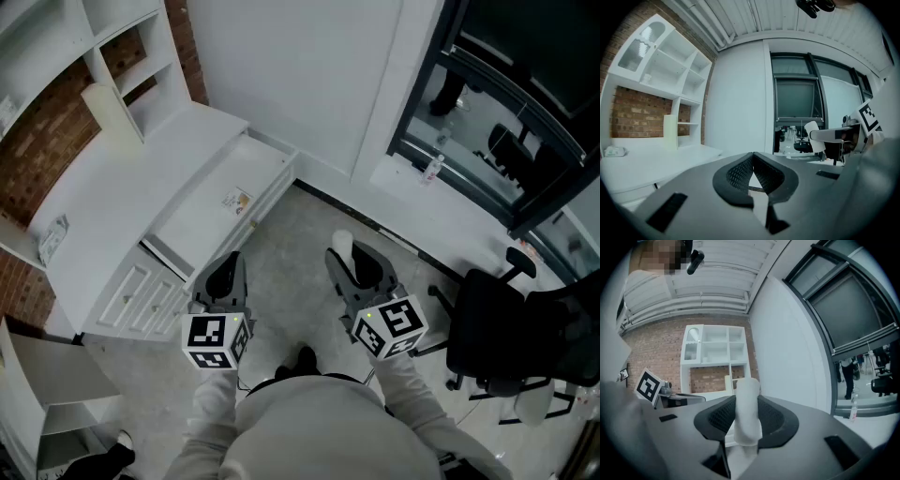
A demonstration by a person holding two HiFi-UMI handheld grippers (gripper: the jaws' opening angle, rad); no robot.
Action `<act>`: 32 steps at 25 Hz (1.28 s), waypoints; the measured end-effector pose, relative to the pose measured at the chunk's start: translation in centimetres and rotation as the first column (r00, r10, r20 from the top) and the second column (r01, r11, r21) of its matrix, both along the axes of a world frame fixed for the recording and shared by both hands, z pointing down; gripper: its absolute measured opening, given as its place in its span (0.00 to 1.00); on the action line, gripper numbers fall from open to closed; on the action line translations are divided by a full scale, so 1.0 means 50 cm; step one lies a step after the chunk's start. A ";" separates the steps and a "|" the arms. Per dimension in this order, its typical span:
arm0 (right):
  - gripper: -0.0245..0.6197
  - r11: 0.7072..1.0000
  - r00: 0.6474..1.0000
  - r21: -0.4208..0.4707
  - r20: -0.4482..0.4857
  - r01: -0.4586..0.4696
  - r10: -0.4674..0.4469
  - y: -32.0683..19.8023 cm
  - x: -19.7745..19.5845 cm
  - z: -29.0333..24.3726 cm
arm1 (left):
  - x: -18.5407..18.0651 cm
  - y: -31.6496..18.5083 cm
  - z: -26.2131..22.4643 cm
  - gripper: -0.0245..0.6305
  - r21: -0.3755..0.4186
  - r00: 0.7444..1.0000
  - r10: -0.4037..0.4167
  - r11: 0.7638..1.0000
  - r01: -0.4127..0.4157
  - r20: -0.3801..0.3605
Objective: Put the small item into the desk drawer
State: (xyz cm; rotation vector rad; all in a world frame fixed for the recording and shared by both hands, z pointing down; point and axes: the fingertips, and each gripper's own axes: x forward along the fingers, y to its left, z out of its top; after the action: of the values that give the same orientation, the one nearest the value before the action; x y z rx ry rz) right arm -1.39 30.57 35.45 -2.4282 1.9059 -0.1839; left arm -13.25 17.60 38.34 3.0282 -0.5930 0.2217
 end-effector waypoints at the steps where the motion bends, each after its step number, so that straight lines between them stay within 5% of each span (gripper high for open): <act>1: 0.29 1.000 1.000 0.002 0.001 0.002 -0.002 0.000 0.002 0.000 | 0.002 0.000 0.000 0.07 0.000 1.000 -0.002 1.000 0.002 0.001; 20: 0.29 0.998 0.999 0.026 -0.024 0.050 -0.049 0.024 0.034 -0.003 | 0.030 0.042 -0.007 0.07 0.021 1.000 -0.025 0.999 0.024 0.014; 32: 0.29 0.998 0.998 0.032 0.005 0.062 -0.062 -0.035 0.070 0.011 | 0.062 -0.017 0.010 0.07 0.012 0.998 -0.042 0.999 0.042 0.039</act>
State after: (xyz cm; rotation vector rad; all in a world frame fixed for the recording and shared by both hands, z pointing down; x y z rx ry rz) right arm 2.12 28.80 35.98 -2.3471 1.9678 -0.1621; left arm -10.16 16.73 38.83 3.0251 -0.6620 0.2769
